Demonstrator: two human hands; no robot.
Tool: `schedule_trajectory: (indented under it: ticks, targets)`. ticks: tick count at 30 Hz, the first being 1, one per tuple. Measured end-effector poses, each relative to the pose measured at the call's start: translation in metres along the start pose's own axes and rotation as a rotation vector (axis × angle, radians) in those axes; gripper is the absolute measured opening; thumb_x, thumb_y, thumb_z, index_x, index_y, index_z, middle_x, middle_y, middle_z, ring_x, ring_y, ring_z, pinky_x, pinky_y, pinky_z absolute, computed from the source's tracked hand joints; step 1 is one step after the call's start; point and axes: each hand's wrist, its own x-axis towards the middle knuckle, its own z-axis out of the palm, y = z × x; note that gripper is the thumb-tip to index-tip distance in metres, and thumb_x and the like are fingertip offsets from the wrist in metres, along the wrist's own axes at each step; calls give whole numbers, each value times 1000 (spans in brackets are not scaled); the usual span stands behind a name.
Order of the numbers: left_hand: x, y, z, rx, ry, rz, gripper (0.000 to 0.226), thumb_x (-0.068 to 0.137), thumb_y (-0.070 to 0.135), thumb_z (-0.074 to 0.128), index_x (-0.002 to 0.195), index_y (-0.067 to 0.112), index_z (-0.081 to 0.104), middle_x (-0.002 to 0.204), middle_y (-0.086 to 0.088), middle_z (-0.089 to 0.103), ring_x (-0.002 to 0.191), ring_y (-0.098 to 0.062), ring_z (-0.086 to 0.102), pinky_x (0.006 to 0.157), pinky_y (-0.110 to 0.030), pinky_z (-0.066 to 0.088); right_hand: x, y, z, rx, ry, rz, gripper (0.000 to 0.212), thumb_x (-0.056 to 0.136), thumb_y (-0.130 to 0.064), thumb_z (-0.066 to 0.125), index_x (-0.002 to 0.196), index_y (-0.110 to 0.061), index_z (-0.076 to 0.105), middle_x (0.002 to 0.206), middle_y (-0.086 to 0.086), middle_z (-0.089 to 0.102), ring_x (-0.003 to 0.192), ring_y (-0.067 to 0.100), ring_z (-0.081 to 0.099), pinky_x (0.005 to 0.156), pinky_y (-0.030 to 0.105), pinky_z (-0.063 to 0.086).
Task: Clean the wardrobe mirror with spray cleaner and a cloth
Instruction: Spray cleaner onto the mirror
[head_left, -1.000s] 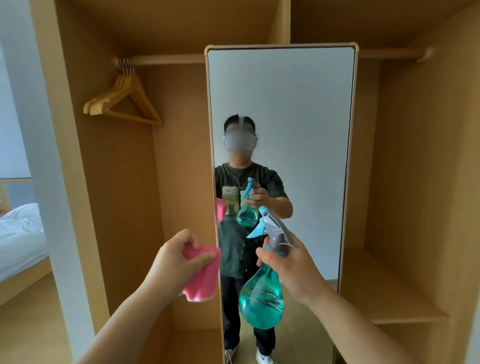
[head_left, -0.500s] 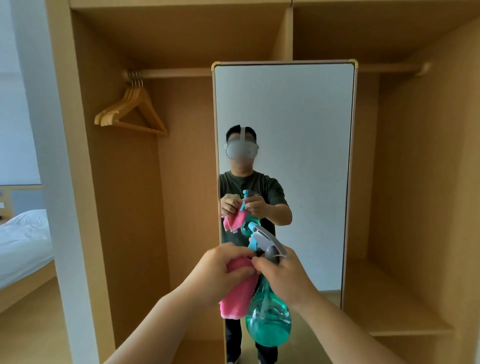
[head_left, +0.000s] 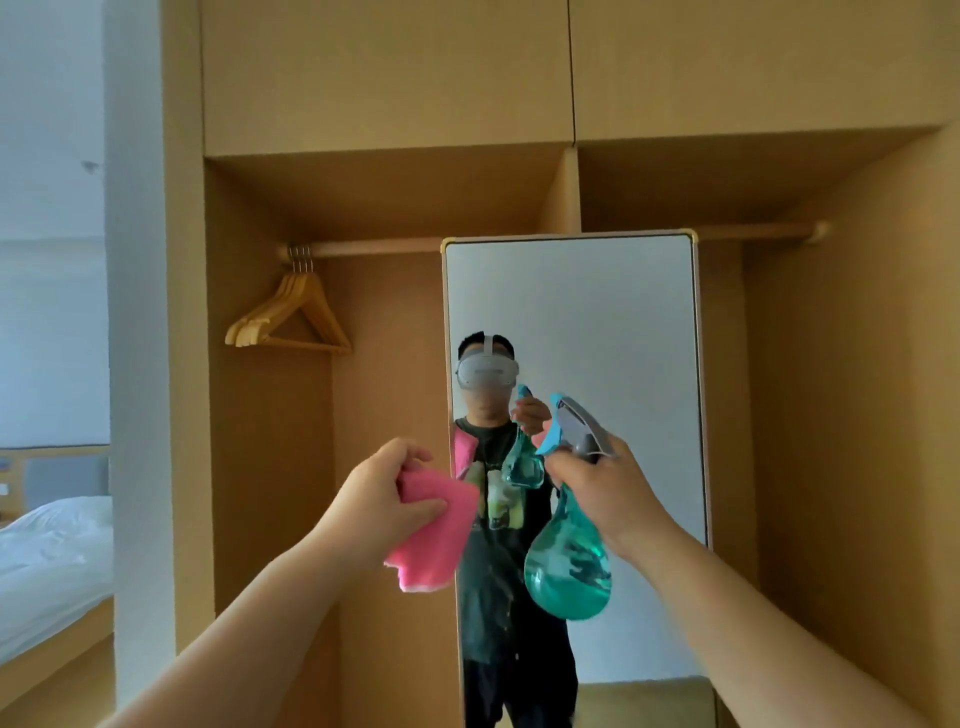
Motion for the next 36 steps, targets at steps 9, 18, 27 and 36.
schedule_trajectory:
  ticks: [9,18,27,36]
  targets:
    - [26,17,-43,70,58,74,21,80,20,75,90,33,61,89,15,63,81,-2,59,57,-17,45,38,-43,3,-44,62,0,11,79,-5,59,86,-8,67,79,5,59,75,18,52,68,30,42]
    - [23,21,-49,61,54,126,22,81,19,75,95,29,62,89,16,61,80,0,56,56,-17,43,28,-65,3,-84,100,6,21,81,-3,59,69,-19,65,77,-9,70,63,-5,61,47,6,41]
    - [6,25,-34,72,62,81,26,79,21,77,97,32,62,89,19,61,79,2,57,56,-14,42,14,-49,-29,-107,149,-8,23,78,3,54,61,-13,57,45,-15,54,45,1,51,38,10,34]
    - [-2,31,-7,68,83,17,25,79,21,76,90,38,61,90,19,63,81,1,57,57,-14,42,12,-29,-81,-140,135,60,15,85,-5,55,93,-2,67,74,10,51,53,11,40,34,12,34]
